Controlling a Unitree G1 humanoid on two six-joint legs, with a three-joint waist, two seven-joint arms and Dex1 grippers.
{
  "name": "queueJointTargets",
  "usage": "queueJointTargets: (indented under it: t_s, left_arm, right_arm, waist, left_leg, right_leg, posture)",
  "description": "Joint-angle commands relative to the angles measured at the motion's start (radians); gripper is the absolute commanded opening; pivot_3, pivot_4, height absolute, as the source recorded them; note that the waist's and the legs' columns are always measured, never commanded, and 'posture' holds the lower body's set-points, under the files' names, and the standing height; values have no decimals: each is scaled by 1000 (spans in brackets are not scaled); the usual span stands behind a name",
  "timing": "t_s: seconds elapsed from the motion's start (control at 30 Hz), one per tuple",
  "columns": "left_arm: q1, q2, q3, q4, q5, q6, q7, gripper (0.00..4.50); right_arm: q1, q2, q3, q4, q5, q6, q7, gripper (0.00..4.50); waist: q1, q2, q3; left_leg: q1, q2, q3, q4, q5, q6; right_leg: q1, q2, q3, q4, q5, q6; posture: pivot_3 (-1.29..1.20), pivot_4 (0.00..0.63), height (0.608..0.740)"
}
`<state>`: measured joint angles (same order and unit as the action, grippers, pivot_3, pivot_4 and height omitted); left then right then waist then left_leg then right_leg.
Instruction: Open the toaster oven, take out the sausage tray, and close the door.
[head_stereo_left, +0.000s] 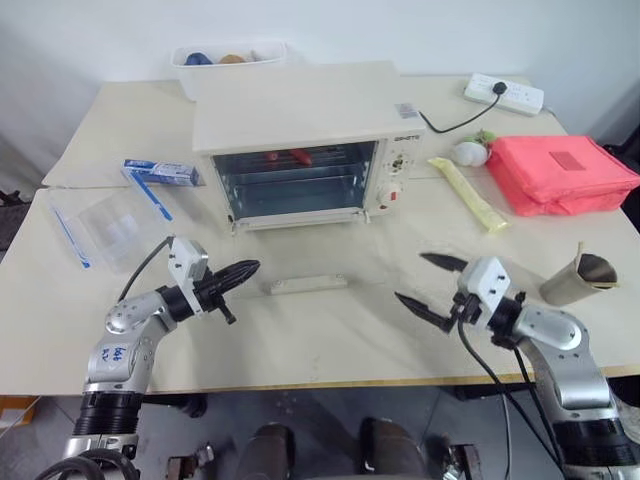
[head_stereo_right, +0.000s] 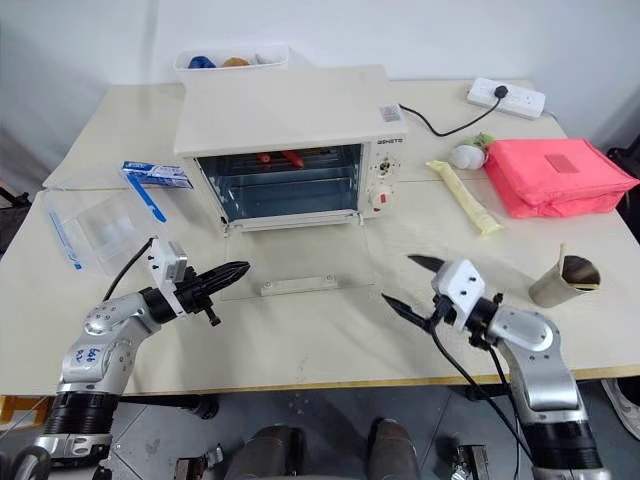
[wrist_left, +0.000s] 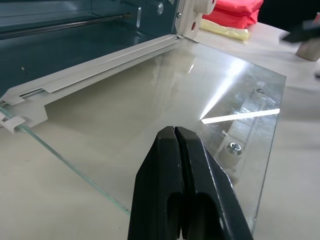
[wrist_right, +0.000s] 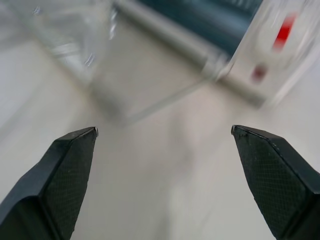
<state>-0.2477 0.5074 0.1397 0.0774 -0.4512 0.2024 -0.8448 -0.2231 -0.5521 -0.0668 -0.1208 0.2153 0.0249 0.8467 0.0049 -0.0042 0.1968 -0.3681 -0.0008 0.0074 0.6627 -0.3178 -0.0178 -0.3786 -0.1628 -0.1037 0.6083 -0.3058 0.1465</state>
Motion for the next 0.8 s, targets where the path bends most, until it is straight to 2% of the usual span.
queueJointTargets:
  t_s: [0.03, 0.1, 0.17, 0.33, 0.43, 0.53, 0.8]
  left_arm:
    - [44, -10, 30, -48, -22, 4, 14, 889]
    - [74, -9, 55, -84, -56, 15, 7, 1393]
    - [107, -7, 93, -128, -93, 21, 8, 2004]
    - [189, 23, 177, -228, -163, 72, 10, 3548]
    - [276, 29, 281, -310, -202, 76, 56, 4452]
    - [295, 8, 297, -343, -207, 75, 95, 4483]
    - [285, -23, 286, -377, -221, 88, 146, 4483]
  right_arm:
    - [-155, 24, 121, -82, -138, 119, -101, 4500]
    - [-223, 35, 203, -82, -251, 184, -152, 4500]
    - [-295, 95, 247, -50, -251, 105, -164, 4500]
    - [-450, 197, 331, 117, -412, -42, -317, 4500]
    - [-649, 260, 462, 352, -674, -145, -548, 4500]
    - [-742, 283, 526, 502, -782, -190, -636, 4500]
    - [-901, 398, 589, 831, -857, -248, -732, 4500]
  waist:
    - [-5, 0, 0]
    - [-6, 0, 0]
    - [-7, 0, 0]
    - [-7, -2, 0]
    - [-23, -2, 0]
    - [-33, -2, 0]
    - [-46, -2, 0]
  left_leg:
    - [0, 0, 0, 0, 0, 0]
    - [0, 1, -1, 0, 0, 0]
    - [-2, 1, -2, 0, -1, -1]
    - [-4, 0, -1, 1, -1, -1]
    - [-4, 0, 0, 1, -1, -1]
    - [-4, 1, 0, 0, -1, -1]
    - [-7, 1, 1, 0, -1, -1]
  right_leg:
    - [0, 0, 0, 0, 0, 0]
    - [-1, 0, -1, 1, 0, 0]
    - [-3, 0, -1, 2, 0, 0]
    - [-5, 0, -1, 2, 0, 0]
    - [-5, 0, -1, 2, 0, 0]
    - [-8, -1, -1, 6, 0, 0]
    - [-13, -1, -1, 10, 0, 0]
  posture:
    - [0, 150, 740]
    - [0, 150, 740]
    - [0, 150, 740]
    - [0, 150, 740]
    - [0, 150, 740]
    - [0, 150, 740]
    - [0, 150, 740]
